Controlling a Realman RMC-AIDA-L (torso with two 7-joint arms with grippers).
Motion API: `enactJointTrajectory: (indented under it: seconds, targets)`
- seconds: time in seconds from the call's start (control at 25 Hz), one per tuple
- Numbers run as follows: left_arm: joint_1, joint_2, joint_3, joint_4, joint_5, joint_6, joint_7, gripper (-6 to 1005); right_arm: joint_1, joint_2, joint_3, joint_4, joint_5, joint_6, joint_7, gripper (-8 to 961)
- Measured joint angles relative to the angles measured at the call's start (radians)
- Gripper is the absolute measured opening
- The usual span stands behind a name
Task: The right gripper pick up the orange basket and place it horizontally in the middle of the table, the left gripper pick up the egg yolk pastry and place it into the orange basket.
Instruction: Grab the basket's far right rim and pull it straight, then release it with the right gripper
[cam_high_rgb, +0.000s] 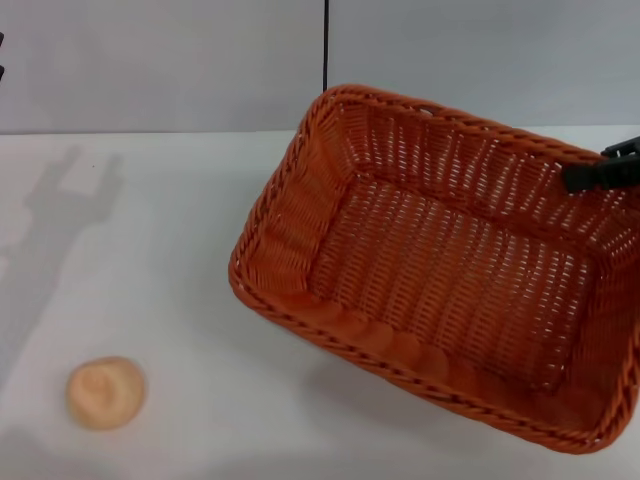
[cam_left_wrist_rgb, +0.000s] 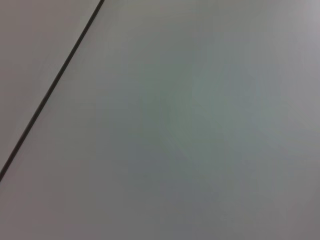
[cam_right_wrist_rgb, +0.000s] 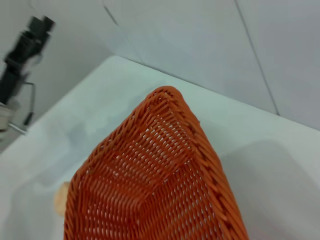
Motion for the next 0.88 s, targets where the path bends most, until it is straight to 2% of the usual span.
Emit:
enactJointTrajectory:
  seconds: [0.16, 0.24, 0.4, 0.48, 0.64, 0.76, 0.8, 0.88]
  targets:
    - [0.002, 0.000, 0.000, 0.002, 0.000, 0.000, 0.000, 581, -0.001, -0.013, 0.003, -0.003, 0.024, -0.029, -0.004, 232]
    - [0.002, 0.000, 0.000, 0.002, 0.000, 0.000, 0.000, 580, 0.003, -0.027, 0.003, -0.005, 0.030, -0.052, -0.011, 236]
    - [0.003, 0.000, 0.001, 0.002, 0.000, 0.000, 0.000, 579, 0.026, -0.070, -0.003, -0.020, 0.031, -0.102, -0.044, 244]
    - [0.005, 0.000, 0.002, 0.002, 0.000, 0.000, 0.000, 579, 0.041, -0.079, -0.008, -0.024, 0.031, -0.114, -0.073, 248]
    - [0.002, 0.000, 0.004, 0.002, 0.000, 0.000, 0.000, 578, 0.066, -0.081, -0.009, -0.024, 0.034, -0.127, -0.129, 255]
    - [-0.002, -0.002, 0.005, 0.002, 0.000, 0.000, 0.000, 577, 0.099, -0.064, -0.018, -0.012, 0.035, -0.135, -0.180, 261]
    - [-0.002, -0.002, 0.005, 0.002, 0.000, 0.000, 0.000, 576, 0.117, -0.052, -0.038, 0.008, 0.034, -0.133, -0.206, 263]
    - [-0.003, -0.002, 0.006, 0.002, 0.001, 0.000, 0.000, 576, 0.126, -0.046, -0.050, 0.020, 0.033, -0.130, -0.219, 267]
